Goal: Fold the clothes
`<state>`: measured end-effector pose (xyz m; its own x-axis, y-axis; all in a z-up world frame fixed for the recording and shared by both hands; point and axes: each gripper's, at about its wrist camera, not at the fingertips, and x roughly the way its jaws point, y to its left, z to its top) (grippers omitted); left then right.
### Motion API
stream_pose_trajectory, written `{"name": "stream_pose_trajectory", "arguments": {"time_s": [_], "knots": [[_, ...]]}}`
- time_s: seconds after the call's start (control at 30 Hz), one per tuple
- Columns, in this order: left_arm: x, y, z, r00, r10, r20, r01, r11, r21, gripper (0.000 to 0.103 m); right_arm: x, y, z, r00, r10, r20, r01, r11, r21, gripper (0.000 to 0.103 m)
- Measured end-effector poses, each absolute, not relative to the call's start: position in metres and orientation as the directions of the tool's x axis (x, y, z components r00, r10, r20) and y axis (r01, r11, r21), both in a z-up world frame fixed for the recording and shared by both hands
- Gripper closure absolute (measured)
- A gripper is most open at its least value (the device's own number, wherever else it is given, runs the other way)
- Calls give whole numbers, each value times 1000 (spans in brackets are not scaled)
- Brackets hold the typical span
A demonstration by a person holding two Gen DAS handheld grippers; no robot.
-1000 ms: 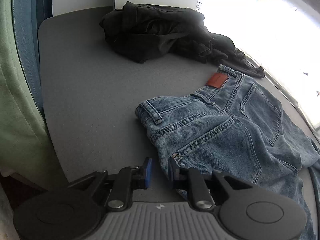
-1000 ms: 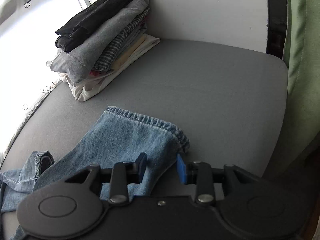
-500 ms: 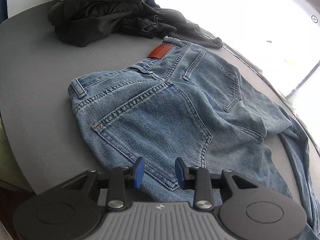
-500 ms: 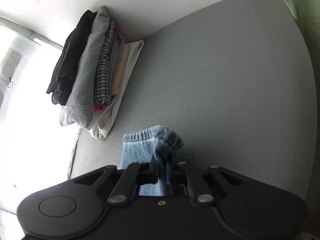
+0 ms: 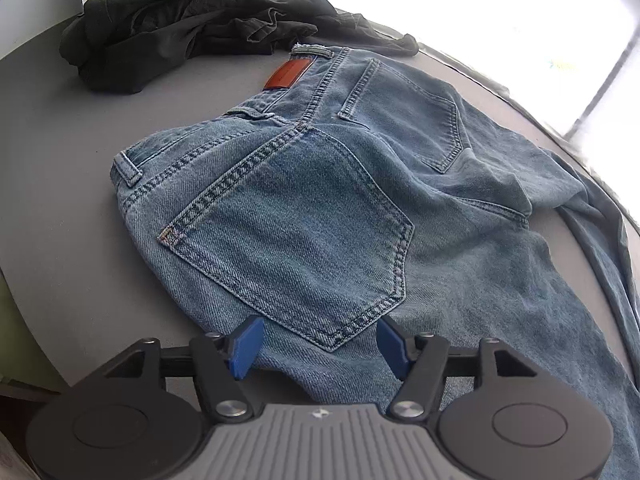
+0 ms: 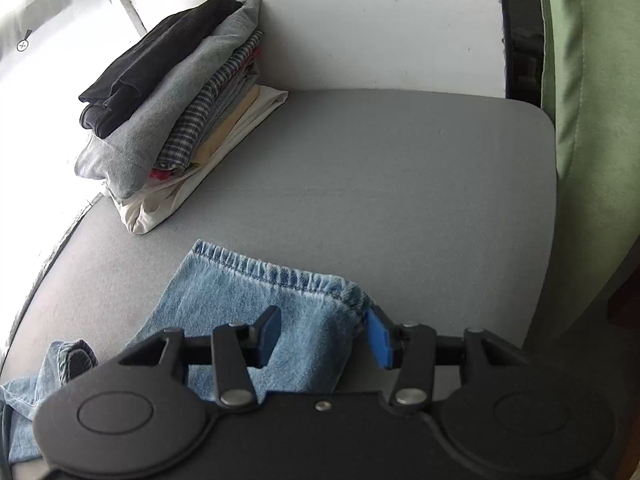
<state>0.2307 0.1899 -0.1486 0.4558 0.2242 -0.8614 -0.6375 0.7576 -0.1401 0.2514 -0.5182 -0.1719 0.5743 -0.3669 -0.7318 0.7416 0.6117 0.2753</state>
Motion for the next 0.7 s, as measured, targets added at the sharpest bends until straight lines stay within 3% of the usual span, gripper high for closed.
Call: {"name": "stream_pose_trajectory", "arguments": {"time_s": [0.17, 0.33, 0.53, 0.7], "knots": [[242, 182, -144, 453, 248, -856, -608, 789, -93, 29, 282, -479, -139, 595, -469, -652, 678, 729, 95, 47], [254, 174, -145, 446, 263, -855, -576, 816, -49, 26, 323, -425, -129, 677, -418, -605, 525, 851, -1, 41], [273, 163, -150, 441, 281, -852, -552, 833, -11, 18, 368, -361, -146, 717, -151, -681, 292, 952, 97, 38], [294, 156, -168, 395, 309, -865, -570, 821, 33, 15, 406, -347, -168, 663, 25, -748, 244, 938, 248, 36]]}}
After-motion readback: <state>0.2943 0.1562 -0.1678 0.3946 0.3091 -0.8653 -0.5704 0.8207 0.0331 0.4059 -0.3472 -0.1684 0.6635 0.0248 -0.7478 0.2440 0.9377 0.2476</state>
